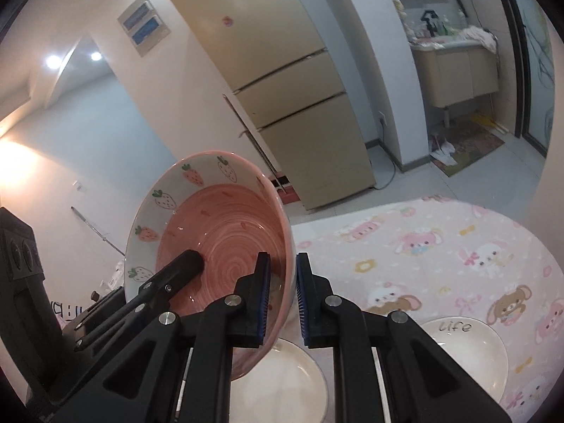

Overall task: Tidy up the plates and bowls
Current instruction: 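Lift the pink strawberry bowl with both tools and carry it toward the other pink bowl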

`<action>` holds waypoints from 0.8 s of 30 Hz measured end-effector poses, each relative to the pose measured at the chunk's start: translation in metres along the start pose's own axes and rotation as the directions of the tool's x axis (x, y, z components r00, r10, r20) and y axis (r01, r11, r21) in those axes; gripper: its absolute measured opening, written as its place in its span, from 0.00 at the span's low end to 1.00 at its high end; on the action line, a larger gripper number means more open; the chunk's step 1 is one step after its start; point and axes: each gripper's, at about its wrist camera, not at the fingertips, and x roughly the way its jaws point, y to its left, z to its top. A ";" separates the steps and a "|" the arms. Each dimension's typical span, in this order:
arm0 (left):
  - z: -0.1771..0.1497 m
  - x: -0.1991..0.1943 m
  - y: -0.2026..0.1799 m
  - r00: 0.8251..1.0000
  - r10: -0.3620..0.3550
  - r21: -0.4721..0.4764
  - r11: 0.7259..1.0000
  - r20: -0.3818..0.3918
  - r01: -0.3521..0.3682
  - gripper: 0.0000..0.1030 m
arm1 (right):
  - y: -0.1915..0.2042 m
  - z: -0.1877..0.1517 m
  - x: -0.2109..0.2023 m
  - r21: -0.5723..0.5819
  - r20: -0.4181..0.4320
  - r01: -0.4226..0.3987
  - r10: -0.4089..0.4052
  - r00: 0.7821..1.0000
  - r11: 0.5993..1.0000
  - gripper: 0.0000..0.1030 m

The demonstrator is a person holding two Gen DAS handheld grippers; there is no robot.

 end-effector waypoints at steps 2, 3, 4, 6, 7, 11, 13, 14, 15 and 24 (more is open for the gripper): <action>0.005 -0.009 0.013 1.000 0.013 -0.016 1.000 0.020 -0.012 0.09 | 0.020 0.003 -0.001 -0.016 0.017 -0.006 0.006 1.000 1.000 0.15; 0.007 -0.013 0.021 0.999 0.016 -0.033 0.999 0.029 -0.015 0.09 | 0.027 0.004 0.000 -0.022 0.020 -0.013 0.014 1.000 1.000 0.15; 0.008 -0.016 0.030 0.999 0.017 -0.051 0.999 0.039 -0.015 0.09 | 0.037 0.005 0.001 -0.032 0.025 -0.027 0.028 0.999 0.999 0.15; 0.010 -0.020 0.045 0.998 0.017 -0.078 0.997 0.055 -0.013 0.09 | 0.052 0.006 0.007 -0.047 0.026 -0.048 0.049 0.998 0.998 0.16; 0.010 -0.020 0.052 0.998 0.018 -0.086 0.996 0.056 -0.013 0.09 | 0.056 0.006 0.013 -0.048 0.024 -0.056 0.057 0.998 0.997 0.16; 0.005 -0.010 0.076 0.998 -0.009 -0.097 0.995 0.060 0.014 0.09 | 0.061 -0.003 0.034 -0.026 0.005 -0.129 0.130 0.992 0.991 0.22; -0.003 -0.002 0.090 0.998 -0.031 -0.128 0.991 0.058 0.038 0.09 | 0.059 -0.014 0.051 -0.028 -0.030 -0.167 0.166 0.986 0.986 0.23; -0.008 0.004 0.095 0.998 -0.031 -0.135 0.990 0.054 0.038 0.08 | 0.057 -0.016 0.057 -0.040 -0.038 -0.161 0.160 0.986 0.986 0.23; -0.011 0.011 0.095 0.999 -0.020 -0.126 0.992 0.042 0.025 0.08 | 0.057 -0.020 0.069 -0.058 -0.051 -0.140 0.137 0.989 0.988 0.23; -0.026 0.048 0.100 1.000 -0.020 -0.115 0.993 -0.002 0.020 0.08 | 0.037 -0.025 0.105 -0.046 -0.043 -0.096 0.094 0.995 0.994 0.23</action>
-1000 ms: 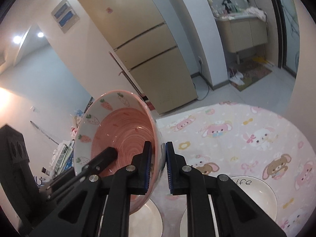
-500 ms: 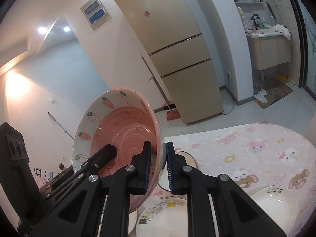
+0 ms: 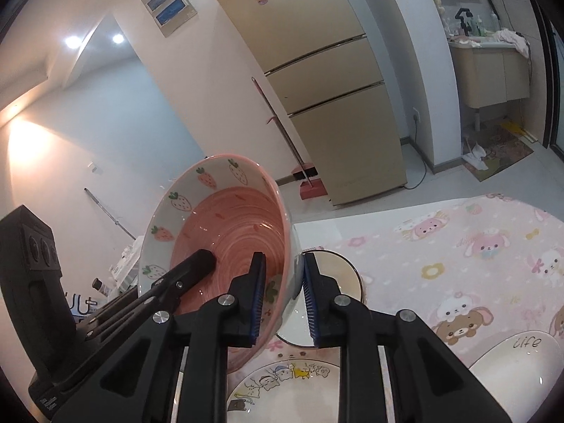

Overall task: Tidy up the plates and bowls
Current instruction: 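Lift the pink strawberry bowl with both tools and carry it toward the other pink bowl, then lower the pink bowl with both tools into the other pink bowl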

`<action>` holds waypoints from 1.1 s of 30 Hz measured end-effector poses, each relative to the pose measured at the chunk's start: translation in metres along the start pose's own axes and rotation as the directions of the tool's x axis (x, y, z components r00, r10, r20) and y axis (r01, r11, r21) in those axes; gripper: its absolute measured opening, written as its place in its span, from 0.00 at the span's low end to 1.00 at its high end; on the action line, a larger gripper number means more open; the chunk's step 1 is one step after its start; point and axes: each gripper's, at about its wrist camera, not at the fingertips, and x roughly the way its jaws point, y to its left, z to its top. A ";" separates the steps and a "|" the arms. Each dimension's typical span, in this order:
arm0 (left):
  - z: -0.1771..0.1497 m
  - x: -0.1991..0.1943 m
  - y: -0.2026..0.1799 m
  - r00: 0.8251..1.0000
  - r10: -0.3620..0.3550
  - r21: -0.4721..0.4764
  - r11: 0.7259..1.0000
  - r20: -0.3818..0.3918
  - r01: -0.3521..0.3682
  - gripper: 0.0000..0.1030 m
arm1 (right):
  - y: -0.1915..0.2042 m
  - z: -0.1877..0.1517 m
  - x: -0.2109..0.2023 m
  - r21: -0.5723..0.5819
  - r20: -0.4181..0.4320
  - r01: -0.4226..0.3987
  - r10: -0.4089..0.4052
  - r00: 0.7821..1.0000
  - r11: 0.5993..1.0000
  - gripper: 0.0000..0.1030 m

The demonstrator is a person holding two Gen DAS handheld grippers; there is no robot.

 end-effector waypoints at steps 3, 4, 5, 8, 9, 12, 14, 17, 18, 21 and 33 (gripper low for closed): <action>-0.003 0.010 0.004 1.000 0.014 -0.032 0.999 -0.016 -0.015 0.08 | -0.010 -0.003 0.015 0.015 -0.030 -0.009 0.010 1.000 1.000 0.23; -0.004 0.015 0.005 0.999 0.027 -0.024 0.999 -0.020 -0.028 0.08 | -0.011 -0.004 0.019 0.014 -0.038 -0.002 0.003 0.999 1.000 0.23; -0.005 0.018 0.005 0.999 0.035 -0.016 0.999 -0.025 -0.035 0.08 | -0.012 -0.006 0.022 0.012 -0.043 0.004 -0.003 0.999 1.000 0.23; -0.012 0.029 0.007 0.998 0.043 -0.015 0.999 -0.045 -0.044 0.08 | -0.018 -0.009 0.037 0.004 -0.073 0.020 -0.019 0.997 1.000 0.23; -0.013 0.032 0.008 0.998 0.044 -0.014 0.999 -0.053 -0.044 0.08 | -0.019 -0.011 0.041 0.003 -0.082 0.024 -0.023 0.996 1.000 0.23; -0.016 0.044 0.009 0.995 0.050 -0.005 0.999 -0.081 -0.050 0.09 | -0.024 -0.016 0.054 -0.001 -0.112 0.041 -0.041 0.993 0.999 0.23; -0.018 0.050 0.009 0.993 0.057 0.003 0.998 -0.099 -0.057 0.09 | -0.025 -0.019 0.060 -0.007 -0.126 0.054 -0.054 0.991 0.999 0.23; -0.023 0.058 0.010 0.990 0.067 0.008 0.998 -0.124 -0.067 0.09 | -0.028 -0.023 0.070 -0.016 -0.148 0.071 -0.073 0.986 0.997 0.23; -0.024 0.061 0.011 0.989 0.072 0.012 0.997 -0.130 -0.071 0.09 | -0.030 -0.025 0.074 -0.017 -0.159 0.075 -0.077 0.984 0.997 0.23; -0.027 0.067 0.012 0.985 0.083 0.019 0.996 -0.149 -0.081 0.09 | -0.034 -0.028 0.082 -0.018 -0.181 0.079 -0.081 0.980 0.997 0.23; -0.037 0.083 0.007 0.976 0.139 0.075 0.989 -0.167 -0.128 0.10 | -0.025 -0.039 0.097 -0.173 -0.185 0.157 -0.189 0.964 0.972 0.23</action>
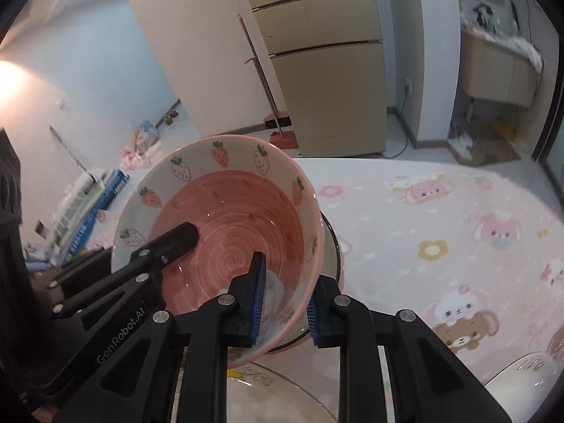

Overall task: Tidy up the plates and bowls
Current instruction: 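Lower the pink bowl with both tools into the other pink bowl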

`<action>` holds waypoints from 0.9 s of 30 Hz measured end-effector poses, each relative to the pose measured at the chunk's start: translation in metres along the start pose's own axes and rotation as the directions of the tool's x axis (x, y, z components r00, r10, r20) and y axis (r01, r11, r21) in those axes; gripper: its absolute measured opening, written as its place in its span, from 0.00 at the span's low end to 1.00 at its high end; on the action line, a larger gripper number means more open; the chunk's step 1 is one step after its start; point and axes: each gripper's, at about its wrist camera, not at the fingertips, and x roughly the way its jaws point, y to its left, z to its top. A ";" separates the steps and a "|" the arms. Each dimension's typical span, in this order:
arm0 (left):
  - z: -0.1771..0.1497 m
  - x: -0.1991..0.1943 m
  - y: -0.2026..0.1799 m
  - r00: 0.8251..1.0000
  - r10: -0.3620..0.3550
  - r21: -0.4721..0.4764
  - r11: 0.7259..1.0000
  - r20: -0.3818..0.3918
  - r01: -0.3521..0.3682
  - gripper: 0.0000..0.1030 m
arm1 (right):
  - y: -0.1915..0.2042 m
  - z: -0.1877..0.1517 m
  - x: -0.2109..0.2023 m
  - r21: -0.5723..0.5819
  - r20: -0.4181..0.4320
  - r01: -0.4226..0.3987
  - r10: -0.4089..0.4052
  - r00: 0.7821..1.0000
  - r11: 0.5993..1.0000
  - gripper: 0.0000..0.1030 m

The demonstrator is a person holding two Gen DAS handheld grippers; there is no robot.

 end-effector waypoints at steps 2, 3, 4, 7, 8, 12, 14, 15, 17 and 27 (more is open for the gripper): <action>-0.001 0.004 -0.001 1.000 0.015 0.019 1.000 -0.001 -0.015 0.10 | 0.001 0.000 0.002 -0.017 -0.003 0.014 -0.014 1.000 1.000 0.23; -0.002 0.005 -0.001 1.000 0.018 0.021 1.000 -0.002 -0.018 0.10 | 0.001 -0.001 0.002 -0.024 -0.004 0.019 -0.020 1.000 1.000 0.23; -0.003 0.008 0.000 1.000 0.022 0.022 1.000 -0.008 -0.022 0.10 | 0.001 -0.001 0.002 -0.030 -0.003 0.026 -0.026 1.000 0.999 0.23; -0.004 0.014 0.002 1.000 0.019 0.021 1.000 -0.025 -0.018 0.10 | 0.006 -0.001 -0.001 -0.066 0.010 0.066 -0.065 0.998 0.996 0.23; -0.004 0.016 0.002 0.999 0.019 0.020 1.000 -0.032 -0.018 0.10 | 0.008 -0.001 -0.002 -0.076 0.018 0.079 -0.078 0.997 0.994 0.23; -0.005 0.020 0.003 0.999 0.017 0.023 1.000 -0.043 -0.016 0.11 | 0.009 0.001 -0.004 -0.085 0.026 0.087 -0.086 0.996 0.992 0.23; -0.005 0.021 0.004 0.999 0.014 0.024 1.000 -0.046 -0.012 0.12 | 0.008 0.001 -0.005 -0.084 0.029 0.091 -0.089 0.996 0.992 0.20; -0.005 0.021 0.004 0.999 0.013 0.027 1.000 -0.047 -0.011 0.12 | 0.007 0.001 -0.006 -0.083 0.030 0.090 -0.087 0.996 0.992 0.20; -0.006 0.023 0.005 0.999 0.011 0.034 0.999 -0.047 -0.009 0.12 | 0.005 0.002 -0.006 -0.072 0.033 0.080 -0.078 0.996 0.994 0.20; -0.004 0.010 0.006 0.998 0.039 0.013 0.999 0.041 -0.040 0.13 | 0.004 0.004 -0.013 -0.051 0.063 0.096 -0.093 0.994 0.994 0.13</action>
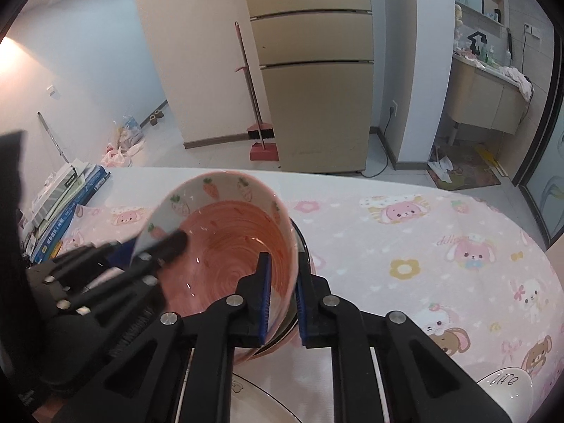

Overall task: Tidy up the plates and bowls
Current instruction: 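Lower the pink bowl with both tools into the other pink bowl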

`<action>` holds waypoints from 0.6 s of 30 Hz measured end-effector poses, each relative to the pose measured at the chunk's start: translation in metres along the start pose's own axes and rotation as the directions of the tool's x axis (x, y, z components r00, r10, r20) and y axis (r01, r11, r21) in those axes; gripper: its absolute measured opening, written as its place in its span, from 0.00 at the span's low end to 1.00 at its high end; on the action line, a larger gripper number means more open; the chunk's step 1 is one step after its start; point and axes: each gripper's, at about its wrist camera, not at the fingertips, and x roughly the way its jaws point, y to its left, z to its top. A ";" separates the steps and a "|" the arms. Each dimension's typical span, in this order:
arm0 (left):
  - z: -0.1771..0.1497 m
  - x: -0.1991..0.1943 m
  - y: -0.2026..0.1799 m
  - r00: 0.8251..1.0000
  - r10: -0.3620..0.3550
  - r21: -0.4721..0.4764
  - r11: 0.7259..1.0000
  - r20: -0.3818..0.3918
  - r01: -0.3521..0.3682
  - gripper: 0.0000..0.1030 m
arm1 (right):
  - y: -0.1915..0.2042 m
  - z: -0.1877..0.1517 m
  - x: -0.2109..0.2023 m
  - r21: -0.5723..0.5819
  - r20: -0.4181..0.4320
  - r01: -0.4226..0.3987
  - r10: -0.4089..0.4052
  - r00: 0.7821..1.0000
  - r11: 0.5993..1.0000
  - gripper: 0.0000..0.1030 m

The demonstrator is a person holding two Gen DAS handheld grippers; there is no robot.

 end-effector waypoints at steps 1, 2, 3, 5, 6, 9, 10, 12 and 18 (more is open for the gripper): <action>0.001 -0.005 0.000 1.000 0.001 0.007 1.000 0.020 -0.001 0.13 | 0.000 0.000 0.000 -0.003 -0.002 0.006 -0.006 1.000 1.000 0.12; 0.002 -0.007 0.000 1.000 -0.002 0.015 1.000 0.016 0.001 0.12 | 0.000 0.000 -0.001 -0.001 -0.003 0.006 -0.006 1.000 1.000 0.12; 0.003 -0.006 0.001 1.000 -0.006 0.017 1.000 0.012 0.006 0.12 | -0.002 0.000 -0.001 0.007 -0.003 -0.001 0.001 1.000 1.000 0.12; 0.002 -0.004 0.004 1.000 -0.018 0.012 1.000 0.010 0.017 0.12 | -0.003 0.001 0.000 0.017 -0.003 -0.009 0.009 1.000 1.000 0.12; 0.002 -0.003 0.004 1.000 -0.020 0.013 1.000 0.007 0.020 0.12 | -0.004 0.002 0.000 0.016 -0.006 -0.008 0.009 1.000 1.000 0.12; 0.004 -0.004 0.004 1.000 -0.020 0.010 1.000 0.004 0.020 0.11 | -0.004 0.002 0.000 0.012 -0.012 -0.011 0.011 1.000 1.000 0.12; 0.004 -0.004 0.004 1.000 -0.021 0.009 1.000 0.003 0.021 0.11 | -0.006 0.002 0.000 0.019 -0.014 -0.015 0.016 1.000 1.000 0.12; 0.005 -0.004 0.004 1.000 -0.026 0.006 1.000 0.004 0.026 0.11 | -0.008 0.003 0.000 0.027 -0.019 -0.021 0.021 1.000 0.999 0.12; 0.006 -0.008 0.004 1.000 -0.025 0.018 1.000 0.001 0.025 0.10 | -0.006 0.004 -0.004 0.018 -0.002 0.001 -0.001 1.000 1.000 0.11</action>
